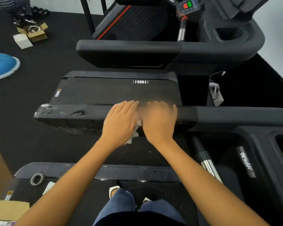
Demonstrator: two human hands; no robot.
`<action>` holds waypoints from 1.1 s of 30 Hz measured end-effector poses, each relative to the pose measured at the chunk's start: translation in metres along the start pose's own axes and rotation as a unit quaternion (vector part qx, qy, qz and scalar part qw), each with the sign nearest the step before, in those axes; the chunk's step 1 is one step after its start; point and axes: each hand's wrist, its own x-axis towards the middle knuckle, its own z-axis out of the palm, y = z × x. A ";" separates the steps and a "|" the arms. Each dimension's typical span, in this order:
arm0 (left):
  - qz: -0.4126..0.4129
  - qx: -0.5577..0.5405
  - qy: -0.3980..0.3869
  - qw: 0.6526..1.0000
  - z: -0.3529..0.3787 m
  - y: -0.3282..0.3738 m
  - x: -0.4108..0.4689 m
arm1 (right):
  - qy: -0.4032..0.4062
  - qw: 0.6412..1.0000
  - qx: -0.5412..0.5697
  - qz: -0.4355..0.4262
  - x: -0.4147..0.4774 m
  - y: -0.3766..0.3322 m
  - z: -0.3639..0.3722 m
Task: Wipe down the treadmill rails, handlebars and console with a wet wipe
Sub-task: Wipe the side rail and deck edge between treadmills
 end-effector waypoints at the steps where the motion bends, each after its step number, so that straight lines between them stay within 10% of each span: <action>1: -0.002 0.008 -0.016 1.000 -0.006 -0.018 -0.002 | 0.001 1.000 -0.002 0.003 0.000 0.000 0.000; 8: -0.236 0.055 0.040 0.969 -0.012 -0.078 -0.009 | -0.025 0.999 -0.017 0.017 0.007 -0.014 -0.003; 15: -0.014 -0.019 0.018 1.000 0.000 -0.015 -0.010 | -0.103 0.994 -0.016 -0.027 0.024 -0.031 -0.002; 23: -0.247 0.027 0.042 0.968 -0.009 -0.122 -0.023 | -0.117 0.992 -0.019 -0.034 0.031 -0.065 0.008; 29: -0.064 0.007 0.000 0.998 -0.010 -0.084 -0.028 | -0.120 0.990 -0.015 -0.074 0.028 -0.091 0.017; 33: -0.145 0.011 0.013 0.989 -0.020 -0.151 -0.037 | -0.084 0.994 -0.009 -0.074 0.029 -0.085 0.023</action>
